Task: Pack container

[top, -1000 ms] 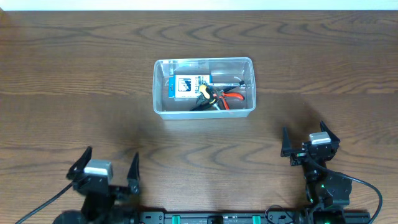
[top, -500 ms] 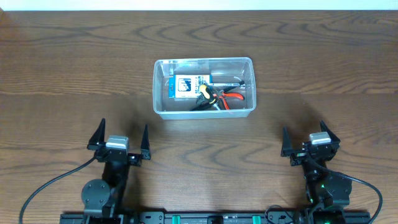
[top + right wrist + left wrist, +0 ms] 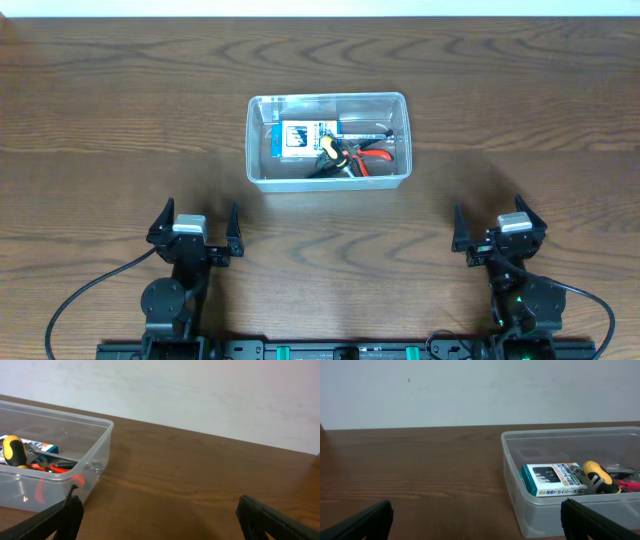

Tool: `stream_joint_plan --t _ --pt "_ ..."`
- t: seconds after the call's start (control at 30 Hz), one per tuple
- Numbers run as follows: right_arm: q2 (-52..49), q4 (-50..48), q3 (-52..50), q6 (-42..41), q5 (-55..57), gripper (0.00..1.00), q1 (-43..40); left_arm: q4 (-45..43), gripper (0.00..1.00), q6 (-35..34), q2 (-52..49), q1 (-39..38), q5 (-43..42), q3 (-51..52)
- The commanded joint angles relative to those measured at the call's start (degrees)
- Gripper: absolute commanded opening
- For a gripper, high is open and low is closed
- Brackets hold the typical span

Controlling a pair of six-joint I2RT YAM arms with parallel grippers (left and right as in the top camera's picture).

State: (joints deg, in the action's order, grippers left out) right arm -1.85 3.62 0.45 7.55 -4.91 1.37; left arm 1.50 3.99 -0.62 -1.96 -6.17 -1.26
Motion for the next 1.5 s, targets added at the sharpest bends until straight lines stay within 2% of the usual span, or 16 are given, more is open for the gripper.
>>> stream_joint_plan --t 0.0,0.33,1.47 --pt "0.46 0.26 -0.13 0.22 0.37 0.99 0.48 1.88 0.98 -2.03 0.52 0.28 -0.68 1.05" --pt "0.46 0.26 -0.13 0.22 0.37 0.99 0.48 2.14 0.98 -11.69 0.52 0.28 2.58 1.05" --pt "0.46 0.26 -0.13 0.2 0.37 0.99 0.48 2.14 0.98 -11.8 0.39 0.28 2.34 1.03"
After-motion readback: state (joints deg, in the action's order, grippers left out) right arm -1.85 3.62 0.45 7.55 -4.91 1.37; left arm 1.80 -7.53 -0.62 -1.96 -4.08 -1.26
